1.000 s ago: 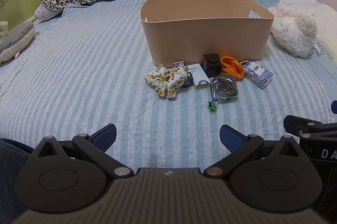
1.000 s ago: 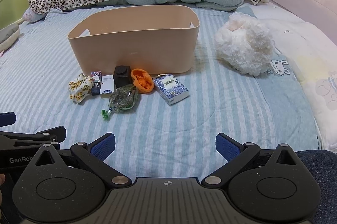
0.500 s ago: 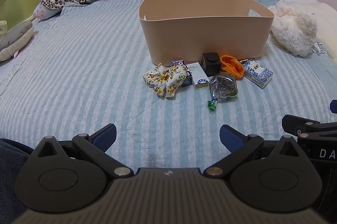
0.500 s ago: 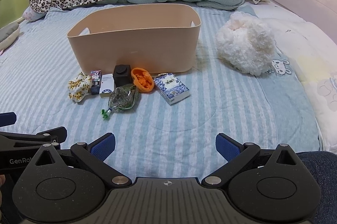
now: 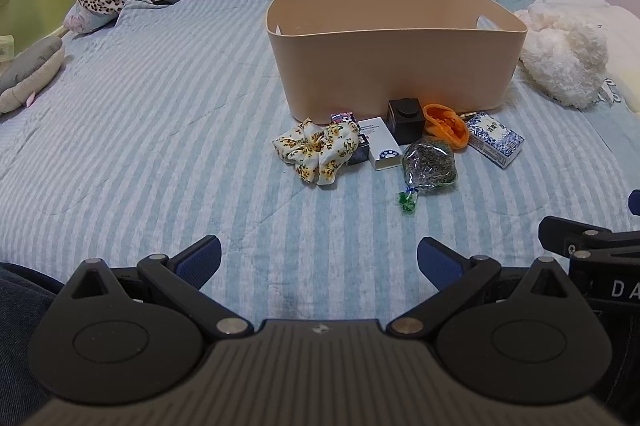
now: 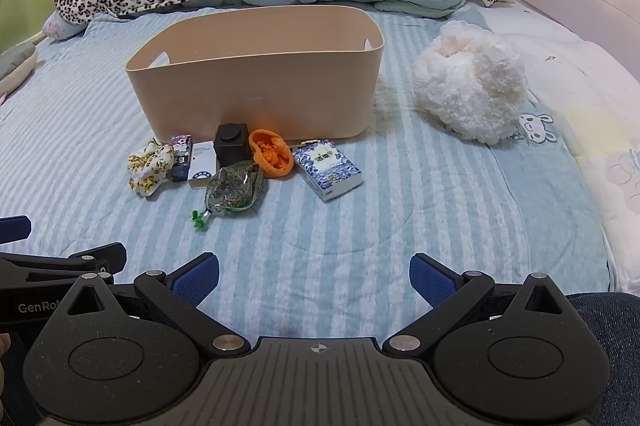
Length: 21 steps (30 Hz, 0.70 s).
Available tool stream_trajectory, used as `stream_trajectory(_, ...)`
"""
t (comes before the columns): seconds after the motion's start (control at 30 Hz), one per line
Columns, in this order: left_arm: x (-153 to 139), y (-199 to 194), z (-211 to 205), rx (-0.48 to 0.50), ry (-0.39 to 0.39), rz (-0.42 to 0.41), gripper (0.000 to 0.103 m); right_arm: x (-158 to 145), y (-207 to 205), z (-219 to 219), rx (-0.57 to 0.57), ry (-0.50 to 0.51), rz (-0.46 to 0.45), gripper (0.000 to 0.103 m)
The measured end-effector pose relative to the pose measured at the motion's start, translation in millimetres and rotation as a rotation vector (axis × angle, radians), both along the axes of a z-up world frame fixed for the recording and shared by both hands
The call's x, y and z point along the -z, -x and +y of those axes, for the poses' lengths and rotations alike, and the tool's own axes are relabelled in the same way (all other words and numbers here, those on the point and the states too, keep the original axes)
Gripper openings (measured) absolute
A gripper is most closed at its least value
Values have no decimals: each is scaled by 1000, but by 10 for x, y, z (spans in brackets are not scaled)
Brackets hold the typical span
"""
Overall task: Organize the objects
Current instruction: 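Move both tools toward the items in front of the beige basket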
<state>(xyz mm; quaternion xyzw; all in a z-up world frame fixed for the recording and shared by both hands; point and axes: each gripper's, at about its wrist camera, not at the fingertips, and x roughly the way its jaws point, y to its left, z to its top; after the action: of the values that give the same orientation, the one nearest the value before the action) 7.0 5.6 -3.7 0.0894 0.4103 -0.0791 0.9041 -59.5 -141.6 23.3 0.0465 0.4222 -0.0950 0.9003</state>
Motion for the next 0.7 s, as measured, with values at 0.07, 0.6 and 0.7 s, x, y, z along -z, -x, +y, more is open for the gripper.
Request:
stream_trajectory(0.07, 1, -9, 3, -1, 1, 3, 103, -2, 2, -1, -1, -1, 0, 103)
stream_trajectory(0.6, -107, -227, -29, 4, 0, -25, 103, -96, -198, -113, 15, 11, -14, 103)
stream_trajectory(0.7, -127, -310, -55, 13, -3, -28, 103, -117, -292, -153, 11, 17, -8, 103)
